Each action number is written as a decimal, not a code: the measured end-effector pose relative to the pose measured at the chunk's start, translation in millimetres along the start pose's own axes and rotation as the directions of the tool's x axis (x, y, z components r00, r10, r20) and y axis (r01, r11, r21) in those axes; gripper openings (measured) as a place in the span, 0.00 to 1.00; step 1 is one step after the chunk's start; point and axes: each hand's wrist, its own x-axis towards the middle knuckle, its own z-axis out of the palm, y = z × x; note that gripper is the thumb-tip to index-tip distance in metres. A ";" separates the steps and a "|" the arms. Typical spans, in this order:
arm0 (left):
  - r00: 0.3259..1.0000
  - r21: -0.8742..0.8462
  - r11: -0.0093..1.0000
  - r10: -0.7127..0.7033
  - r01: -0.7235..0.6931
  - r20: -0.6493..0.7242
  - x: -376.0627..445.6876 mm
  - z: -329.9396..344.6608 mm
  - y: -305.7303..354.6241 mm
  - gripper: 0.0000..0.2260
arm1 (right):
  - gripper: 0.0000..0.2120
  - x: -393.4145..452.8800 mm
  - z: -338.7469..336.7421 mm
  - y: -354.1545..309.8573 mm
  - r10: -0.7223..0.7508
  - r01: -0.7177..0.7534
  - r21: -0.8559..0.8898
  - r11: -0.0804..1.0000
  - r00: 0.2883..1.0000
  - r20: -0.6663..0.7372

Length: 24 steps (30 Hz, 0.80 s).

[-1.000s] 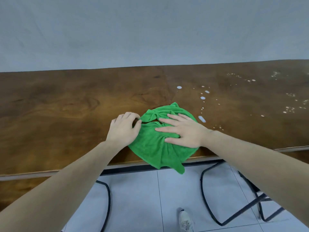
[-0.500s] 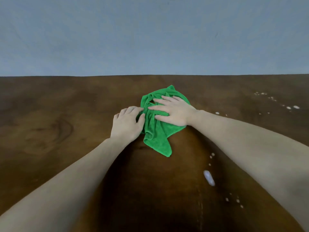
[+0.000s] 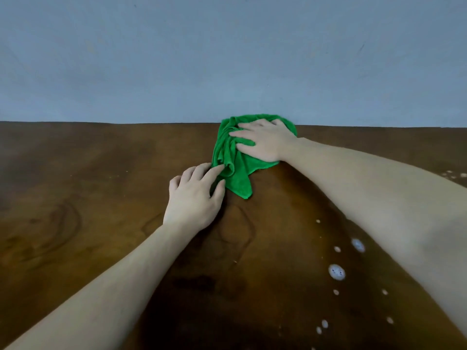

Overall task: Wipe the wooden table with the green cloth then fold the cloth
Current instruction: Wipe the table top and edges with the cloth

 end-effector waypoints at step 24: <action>0.995 -0.154 0.985 0.085 -0.076 0.048 -62.6 -24.7 14.3 0.14 | 0.30 -159.8 12.9 -55.6 0.161 -0.162 0.030 0.986 0.987 0.028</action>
